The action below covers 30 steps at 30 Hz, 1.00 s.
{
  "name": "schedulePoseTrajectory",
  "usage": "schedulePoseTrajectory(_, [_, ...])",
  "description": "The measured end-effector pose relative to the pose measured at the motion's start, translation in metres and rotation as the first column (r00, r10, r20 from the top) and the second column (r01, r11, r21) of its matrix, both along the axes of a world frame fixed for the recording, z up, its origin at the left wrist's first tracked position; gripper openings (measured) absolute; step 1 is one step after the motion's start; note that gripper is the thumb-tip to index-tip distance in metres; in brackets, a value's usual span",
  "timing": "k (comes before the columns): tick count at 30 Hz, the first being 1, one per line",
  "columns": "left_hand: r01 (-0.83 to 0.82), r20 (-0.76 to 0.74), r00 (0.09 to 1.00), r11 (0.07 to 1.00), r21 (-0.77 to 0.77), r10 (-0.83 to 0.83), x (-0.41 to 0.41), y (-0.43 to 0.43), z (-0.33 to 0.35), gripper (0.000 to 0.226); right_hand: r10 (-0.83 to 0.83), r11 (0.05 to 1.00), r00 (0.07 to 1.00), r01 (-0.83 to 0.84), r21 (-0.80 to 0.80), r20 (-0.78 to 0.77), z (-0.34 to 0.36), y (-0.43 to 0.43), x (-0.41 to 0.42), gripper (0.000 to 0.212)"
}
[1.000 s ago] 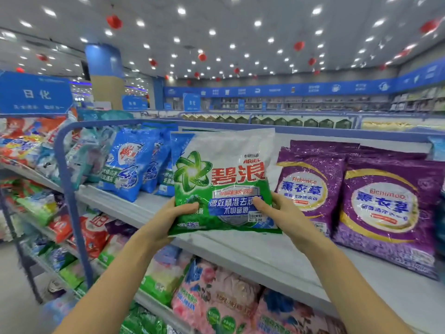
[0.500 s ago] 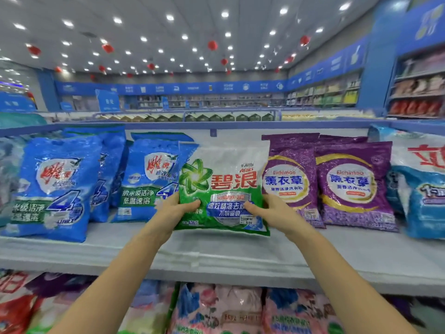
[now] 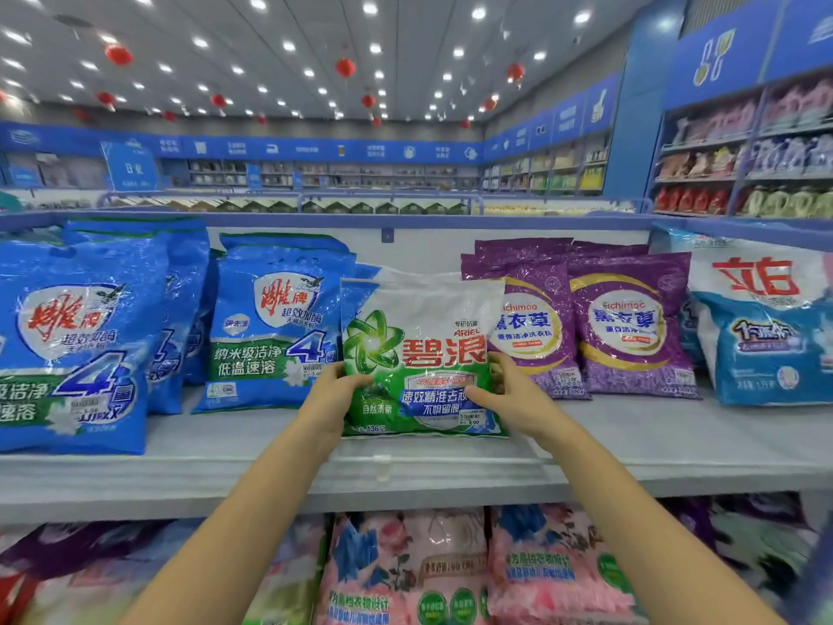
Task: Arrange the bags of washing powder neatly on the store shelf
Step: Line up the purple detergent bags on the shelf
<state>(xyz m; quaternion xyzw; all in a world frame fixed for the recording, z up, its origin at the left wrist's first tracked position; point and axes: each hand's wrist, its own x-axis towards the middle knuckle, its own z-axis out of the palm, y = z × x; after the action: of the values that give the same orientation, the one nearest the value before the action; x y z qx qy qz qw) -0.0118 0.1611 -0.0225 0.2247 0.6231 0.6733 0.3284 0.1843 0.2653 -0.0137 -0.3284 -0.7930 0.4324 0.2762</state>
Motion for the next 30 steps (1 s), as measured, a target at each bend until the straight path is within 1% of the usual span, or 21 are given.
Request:
schedulePoseTrajectory(3, [-0.04, -0.119, 0.992, 0.999, 0.027, 0.043, 0.002, -0.009, 0.006, 0.035, -0.029, 0.999, 0.997, 0.032, 0.038, -0.075, 0.006, -0.008, 0.006, 0.059])
schedulePoseTrajectory(6, [-0.083, -0.295, 0.951, 0.995, 0.058, 0.096, 0.008, -0.022, 0.012, 0.042, -0.089, 0.986, 0.988, 0.106, 0.129, -0.129, 0.011, -0.014, 0.018, 0.056])
schedulePoseTrajectory(9, [-0.134, -0.48, 0.855, 0.978, 0.163, 0.197, 0.016, -0.038, 0.016, 0.04, -0.129, 0.952, 0.973, 0.175, 0.25, -0.19, 0.012, -0.018, 0.034, 0.046])
schedulePoseTrajectory(11, [-0.139, -0.571, 0.776, 0.956, 0.259, 0.267, 0.026, -0.05, 0.015, 0.035, -0.154, 0.91, 0.945, 0.249, 0.33, -0.287, 0.014, -0.026, 0.049, 0.03])
schedulePoseTrajectory(14, [-0.087, -0.628, 0.705, 0.918, 0.387, 0.331, 0.051, -0.067, 0.013, 0.025, -0.186, 0.815, 0.89, 0.376, 0.441, -0.415, 0.016, -0.041, 0.076, 0.012])
schedulePoseTrajectory(16, [-0.017, -0.654, 0.682, 0.9, 0.436, 0.329, 0.07, -0.074, 0.009, 0.023, -0.207, 0.796, 0.862, 0.424, 0.432, -0.463, 0.01, -0.05, 0.097, 0.006])
schedulePoseTrajectory(17, [0.021, -0.664, 0.675, 0.892, 0.452, 0.32, 0.078, -0.075, 0.005, 0.024, -0.22, 0.793, 0.846, 0.445, 0.416, -0.485, 0.006, -0.054, 0.107, 0.005])
schedulePoseTrajectory(19, [0.09, -0.677, 0.675, 0.878, 0.471, 0.294, 0.093, -0.077, -0.005, 0.026, -0.257, 0.778, 0.818, 0.491, 0.392, -0.515, -0.005, -0.061, 0.129, 0.011])
schedulePoseTrajectory(21, [0.147, -0.698, 0.67, 0.877, 0.458, 0.252, 0.105, -0.078, -0.018, 0.025, -0.306, 0.764, 0.798, 0.531, 0.366, -0.519, -0.019, -0.068, 0.152, 0.011])
schedulePoseTrajectory(23, [0.192, -0.73, 0.654, 0.89, 0.413, 0.198, 0.113, -0.076, -0.036, 0.018, -0.363, 0.747, 0.775, 0.574, 0.337, -0.517, -0.036, -0.073, 0.177, 0.007])
schedulePoseTrajectory(25, [0.22, -0.753, 0.642, 0.906, 0.361, 0.144, 0.122, -0.071, -0.055, 0.013, -0.421, 0.732, 0.75, 0.613, 0.297, -0.511, -0.056, -0.078, 0.202, 0.011])
schedulePoseTrajectory(28, [0.278, -0.812, 0.581, 0.924, 0.262, 0.056, 0.14, -0.06, -0.085, 0.006, -0.496, 0.719, 0.72, 0.654, 0.236, -0.485, -0.086, -0.081, 0.235, 0.019])
schedulePoseTrajectory(30, [0.313, -0.851, 0.525, 0.934, 0.17, -0.021, 0.154, -0.051, -0.104, 0.009, -0.535, 0.717, 0.721, 0.663, 0.213, -0.441, -0.107, -0.077, 0.256, 0.027])
